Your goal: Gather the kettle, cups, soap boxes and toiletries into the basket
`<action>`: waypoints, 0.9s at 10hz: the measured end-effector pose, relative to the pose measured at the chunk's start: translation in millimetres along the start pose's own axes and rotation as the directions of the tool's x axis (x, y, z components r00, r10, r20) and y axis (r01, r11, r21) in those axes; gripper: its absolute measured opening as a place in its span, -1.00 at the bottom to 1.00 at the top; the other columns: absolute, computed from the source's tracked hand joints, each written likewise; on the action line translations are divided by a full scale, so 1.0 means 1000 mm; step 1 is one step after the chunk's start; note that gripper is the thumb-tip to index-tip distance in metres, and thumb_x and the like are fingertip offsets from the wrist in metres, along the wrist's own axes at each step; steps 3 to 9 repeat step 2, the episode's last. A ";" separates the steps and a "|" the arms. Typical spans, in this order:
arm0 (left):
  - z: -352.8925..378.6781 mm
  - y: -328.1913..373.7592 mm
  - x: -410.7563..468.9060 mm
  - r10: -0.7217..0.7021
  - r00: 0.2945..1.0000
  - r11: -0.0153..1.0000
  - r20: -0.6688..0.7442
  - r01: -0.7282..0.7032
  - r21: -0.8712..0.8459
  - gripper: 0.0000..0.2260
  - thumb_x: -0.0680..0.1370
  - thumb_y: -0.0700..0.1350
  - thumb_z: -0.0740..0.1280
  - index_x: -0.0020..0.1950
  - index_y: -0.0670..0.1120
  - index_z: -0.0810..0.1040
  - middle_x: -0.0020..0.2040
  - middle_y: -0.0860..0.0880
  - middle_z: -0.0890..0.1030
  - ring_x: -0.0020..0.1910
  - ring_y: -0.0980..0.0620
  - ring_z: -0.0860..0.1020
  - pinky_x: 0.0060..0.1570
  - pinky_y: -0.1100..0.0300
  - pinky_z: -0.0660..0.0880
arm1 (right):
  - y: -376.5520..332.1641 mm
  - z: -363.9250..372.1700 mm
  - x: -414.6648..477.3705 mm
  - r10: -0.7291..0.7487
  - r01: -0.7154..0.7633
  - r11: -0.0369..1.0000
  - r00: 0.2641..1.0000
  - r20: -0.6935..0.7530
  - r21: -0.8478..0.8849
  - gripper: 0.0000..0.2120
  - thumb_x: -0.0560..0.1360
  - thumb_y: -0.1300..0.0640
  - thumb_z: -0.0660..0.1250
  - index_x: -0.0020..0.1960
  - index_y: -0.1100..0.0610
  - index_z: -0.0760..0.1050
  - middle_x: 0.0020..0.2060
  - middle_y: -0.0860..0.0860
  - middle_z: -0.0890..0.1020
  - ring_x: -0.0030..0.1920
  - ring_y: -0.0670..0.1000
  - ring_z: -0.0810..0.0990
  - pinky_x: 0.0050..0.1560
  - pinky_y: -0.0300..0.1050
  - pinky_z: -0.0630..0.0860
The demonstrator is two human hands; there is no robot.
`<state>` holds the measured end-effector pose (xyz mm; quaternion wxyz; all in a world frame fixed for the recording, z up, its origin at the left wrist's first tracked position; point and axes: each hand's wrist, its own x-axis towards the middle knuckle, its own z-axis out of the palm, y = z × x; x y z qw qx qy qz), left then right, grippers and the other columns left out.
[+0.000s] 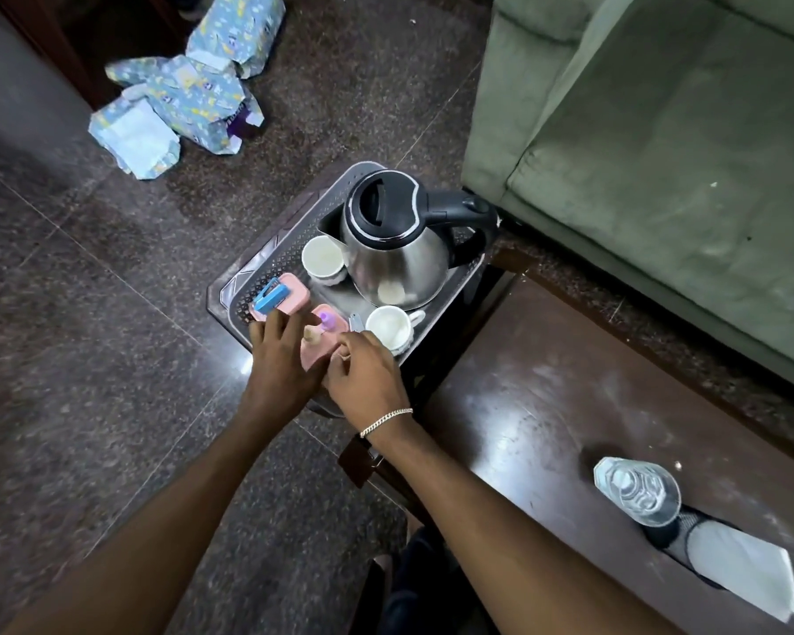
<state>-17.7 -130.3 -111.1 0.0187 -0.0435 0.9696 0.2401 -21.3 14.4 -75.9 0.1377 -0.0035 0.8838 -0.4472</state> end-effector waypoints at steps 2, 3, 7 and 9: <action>0.005 0.027 -0.013 0.080 0.996 0.996 -0.045 -0.082 -0.030 -0.58 0.39 -0.06 0.43 0.22 -0.07 0.44 0.15 -0.13 0.49 0.07 -0.23 0.43 0.15 -0.02 0.29 | 0.049 -0.030 -0.036 0.013 -0.003 0.995 0.995 -0.099 0.103 -0.81 0.49 0.18 0.33 0.09 0.15 0.57 -0.03 0.08 0.58 -0.06 0.14 0.60 0.00 0.08 0.57; 0.005 0.027 -0.013 0.080 0.996 0.996 -0.045 -0.082 -0.030 -0.58 0.39 -0.06 0.43 0.22 -0.07 0.44 0.15 -0.13 0.49 0.07 -0.23 0.43 0.15 -0.02 0.29 | 0.049 -0.030 -0.036 0.013 -0.003 0.995 0.995 -0.099 0.103 -0.81 0.49 0.18 0.33 0.09 0.15 0.57 -0.03 0.08 0.58 -0.06 0.14 0.60 0.00 0.08 0.57; 0.005 0.027 -0.013 0.080 0.996 0.996 -0.045 -0.082 -0.030 -0.58 0.39 -0.06 0.43 0.22 -0.07 0.44 0.15 -0.13 0.49 0.07 -0.23 0.43 0.15 -0.02 0.29 | 0.049 -0.030 -0.036 0.013 -0.003 0.995 0.995 -0.099 0.103 -0.81 0.49 0.18 0.33 0.09 0.15 0.57 -0.03 0.08 0.58 -0.06 0.14 0.60 0.00 0.08 0.57; 0.005 0.027 -0.013 0.080 0.996 0.996 -0.045 -0.082 -0.030 -0.58 0.39 -0.06 0.43 0.22 -0.07 0.44 0.15 -0.13 0.49 0.07 -0.23 0.43 0.15 -0.02 0.29 | 0.049 -0.030 -0.036 0.013 -0.003 0.995 0.995 -0.099 0.103 -0.81 0.49 0.18 0.33 0.09 0.15 0.57 -0.03 0.08 0.58 -0.06 0.14 0.60 0.00 0.08 0.57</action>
